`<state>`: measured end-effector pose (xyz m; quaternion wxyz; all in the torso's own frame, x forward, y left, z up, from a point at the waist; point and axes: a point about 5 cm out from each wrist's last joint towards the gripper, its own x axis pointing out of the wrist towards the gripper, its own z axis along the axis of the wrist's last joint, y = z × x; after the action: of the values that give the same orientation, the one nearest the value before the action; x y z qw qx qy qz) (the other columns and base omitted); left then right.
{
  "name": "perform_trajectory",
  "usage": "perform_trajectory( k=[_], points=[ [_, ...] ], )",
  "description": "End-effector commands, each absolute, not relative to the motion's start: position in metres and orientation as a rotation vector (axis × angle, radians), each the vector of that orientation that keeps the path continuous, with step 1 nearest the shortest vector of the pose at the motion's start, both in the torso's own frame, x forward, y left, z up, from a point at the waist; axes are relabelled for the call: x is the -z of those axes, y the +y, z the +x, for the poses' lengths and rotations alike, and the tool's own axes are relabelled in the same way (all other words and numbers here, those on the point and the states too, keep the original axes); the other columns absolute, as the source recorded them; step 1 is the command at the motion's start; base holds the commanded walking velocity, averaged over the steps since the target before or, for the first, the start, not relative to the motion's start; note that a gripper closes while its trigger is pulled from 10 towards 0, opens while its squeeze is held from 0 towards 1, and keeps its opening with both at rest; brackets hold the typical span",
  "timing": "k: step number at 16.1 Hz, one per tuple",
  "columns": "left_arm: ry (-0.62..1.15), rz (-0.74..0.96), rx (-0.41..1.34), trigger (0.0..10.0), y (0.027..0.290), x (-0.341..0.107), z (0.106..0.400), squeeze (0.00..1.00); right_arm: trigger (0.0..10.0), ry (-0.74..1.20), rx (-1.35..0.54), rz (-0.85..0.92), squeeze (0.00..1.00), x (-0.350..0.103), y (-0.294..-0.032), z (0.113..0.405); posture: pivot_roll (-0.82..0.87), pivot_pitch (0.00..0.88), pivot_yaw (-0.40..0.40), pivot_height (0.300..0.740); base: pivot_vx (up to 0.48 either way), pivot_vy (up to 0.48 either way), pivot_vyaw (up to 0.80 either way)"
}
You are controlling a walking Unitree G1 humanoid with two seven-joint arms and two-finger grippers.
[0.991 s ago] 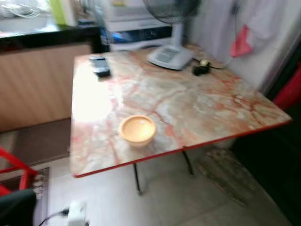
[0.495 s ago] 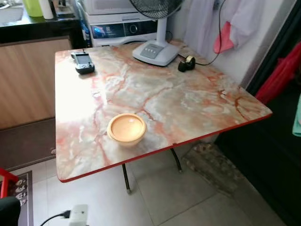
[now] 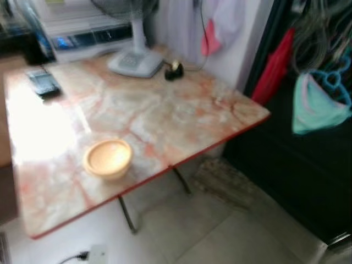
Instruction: Restocking fridge
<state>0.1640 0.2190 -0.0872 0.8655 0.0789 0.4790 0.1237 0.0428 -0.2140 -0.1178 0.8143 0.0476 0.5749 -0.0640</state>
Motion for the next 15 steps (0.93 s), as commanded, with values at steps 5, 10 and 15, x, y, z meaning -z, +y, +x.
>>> perform_trajectory(
  k=[5,10,15],
  points=[
    [1.013,0.171,-0.273,10.0,0.2300,0.0865,0.1605,0.00,10.0,1.230,0.131,0.117,0.00,0.1188,-0.2085,0.0434,0.06,0.000,-0.047,0.740,0.000,0.000,-0.79],
    [1.021,0.164,-0.276,10.0,0.2312,0.0867,0.1597,0.00,10.0,1.249,0.115,0.107,0.00,0.1192,-0.2084,0.0427,0.05,0.000,-0.049,0.740,0.000,0.000,-0.79],
    [1.020,0.181,-0.245,10.0,0.2287,0.0865,0.1619,0.00,10.0,1.254,0.115,0.104,0.00,0.1193,-0.2089,0.0424,0.06,0.000,-0.051,0.740,0.000,-0.049,-0.79]
  ],
)
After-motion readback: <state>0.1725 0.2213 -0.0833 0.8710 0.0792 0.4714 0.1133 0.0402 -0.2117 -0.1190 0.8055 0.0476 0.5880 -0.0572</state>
